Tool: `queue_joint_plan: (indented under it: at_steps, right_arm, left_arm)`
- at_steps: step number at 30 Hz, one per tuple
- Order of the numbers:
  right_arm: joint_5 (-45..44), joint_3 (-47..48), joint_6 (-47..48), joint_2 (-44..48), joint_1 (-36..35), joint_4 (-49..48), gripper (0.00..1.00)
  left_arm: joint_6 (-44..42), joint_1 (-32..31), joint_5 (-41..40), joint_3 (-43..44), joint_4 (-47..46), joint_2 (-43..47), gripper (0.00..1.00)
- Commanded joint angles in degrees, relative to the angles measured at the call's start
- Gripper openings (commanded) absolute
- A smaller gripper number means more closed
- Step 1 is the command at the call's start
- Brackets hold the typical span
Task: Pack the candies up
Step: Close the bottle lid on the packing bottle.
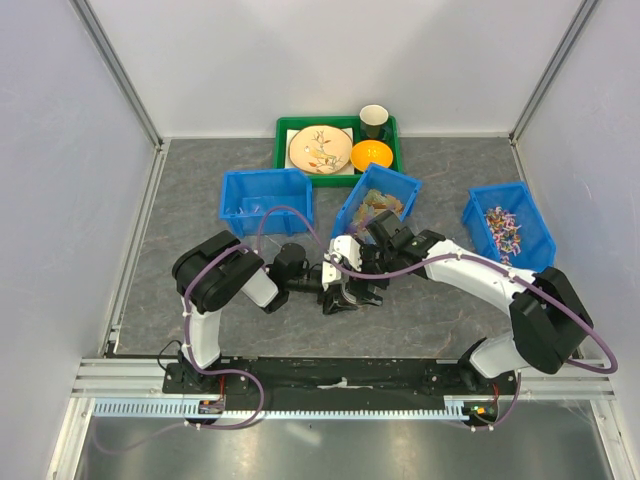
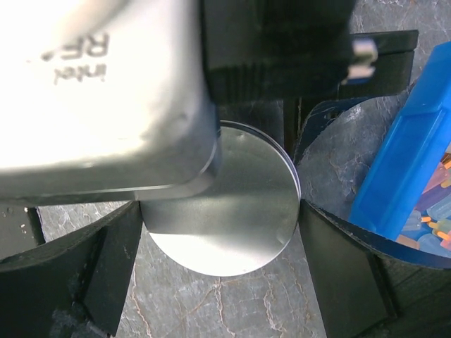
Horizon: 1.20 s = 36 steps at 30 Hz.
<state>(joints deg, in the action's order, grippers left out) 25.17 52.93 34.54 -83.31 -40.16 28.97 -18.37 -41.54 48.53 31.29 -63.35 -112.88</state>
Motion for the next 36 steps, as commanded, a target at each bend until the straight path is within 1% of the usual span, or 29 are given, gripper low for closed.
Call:
queue_joint_plan:
  at_steps: [1, 10, 16, 24, 29, 36]
  right_arm:
    - [1.55, 2.88, 1.23, 1.13, 0.08, 1.0, 0.98]
    - [1.37, 2.44, 0.61, -0.71, 0.26, 0.12, 0.98]
    - [0.41, 3.5, 0.79, 2.26, 0.35, 1.52, 0.98]
    - [-0.03, 4.64, 0.96, 2.01, 0.52, 2.76, 0.98]
    - [-0.12, 5.08, -1.49, 1.31, 2.72, -0.84, 0.98]
    - [-3.02, 3.68, -3.87, -3.08, 2.98, -4.97, 0.98]
  left_arm:
    - [-3.16, -0.12, -1.69, 0.88, -0.02, -0.94, 0.85]
    - [-3.25, -0.12, -1.51, 1.06, 0.51, -0.94, 0.85]
    - [-3.34, -0.12, -1.51, 1.32, 1.04, -0.94, 0.85]
    - [-3.34, -0.12, -1.51, 1.93, 2.27, -1.11, 0.85]
    - [-3.43, -0.12, -1.25, 2.11, 2.53, -1.2, 0.85]
    - [-3.43, -0.12, -1.16, 2.29, 2.97, -1.2, 0.85]
